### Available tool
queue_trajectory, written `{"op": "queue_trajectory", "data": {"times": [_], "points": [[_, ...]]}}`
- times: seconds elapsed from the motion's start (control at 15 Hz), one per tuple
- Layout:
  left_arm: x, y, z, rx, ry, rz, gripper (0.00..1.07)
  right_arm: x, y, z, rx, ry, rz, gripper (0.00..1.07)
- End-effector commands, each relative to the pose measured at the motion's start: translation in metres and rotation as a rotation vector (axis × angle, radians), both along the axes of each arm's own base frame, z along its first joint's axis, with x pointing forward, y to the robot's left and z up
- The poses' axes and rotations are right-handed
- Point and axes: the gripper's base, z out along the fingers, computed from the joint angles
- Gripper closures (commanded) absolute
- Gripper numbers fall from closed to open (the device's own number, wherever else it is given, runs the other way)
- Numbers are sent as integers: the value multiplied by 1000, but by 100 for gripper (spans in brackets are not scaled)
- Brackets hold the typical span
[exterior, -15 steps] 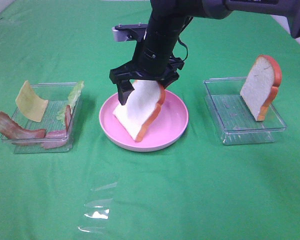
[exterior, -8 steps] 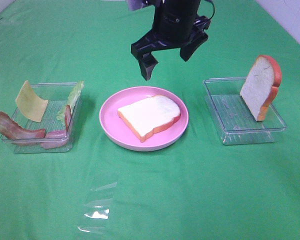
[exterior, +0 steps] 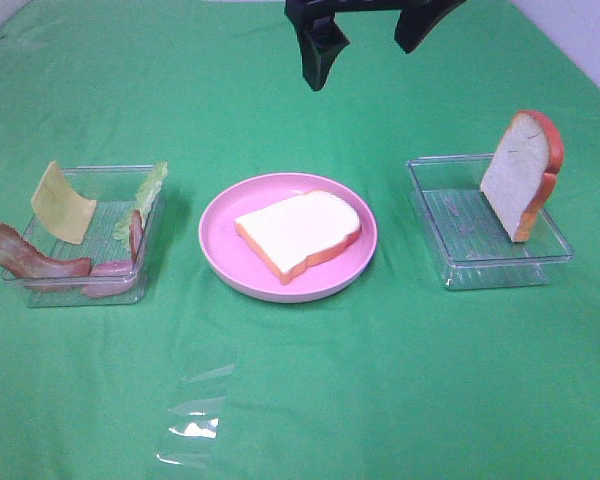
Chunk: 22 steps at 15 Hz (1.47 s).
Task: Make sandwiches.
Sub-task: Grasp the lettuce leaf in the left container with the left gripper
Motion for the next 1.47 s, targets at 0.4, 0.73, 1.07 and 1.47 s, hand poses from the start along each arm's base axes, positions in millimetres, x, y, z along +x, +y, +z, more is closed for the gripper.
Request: {"op": "queue_trajectory", "data": {"times": [0.4,0.73,1.07,1.47], "points": [[-2,-1,-1,-10,-16,-3,9,-41,-97,-23,-102,248,-248,8],[-2,-1,-1,-11,-16,-5,9,-87,-128,-33,-145,304,-323,8],[-2,-1,-1,-12,-15,-5,9,-143,-147,-39,-138,328,-377,8],[-2,-1,-1,-12,-15,-5,9,-199,-166,-38,-95,275,-384,8]]}}
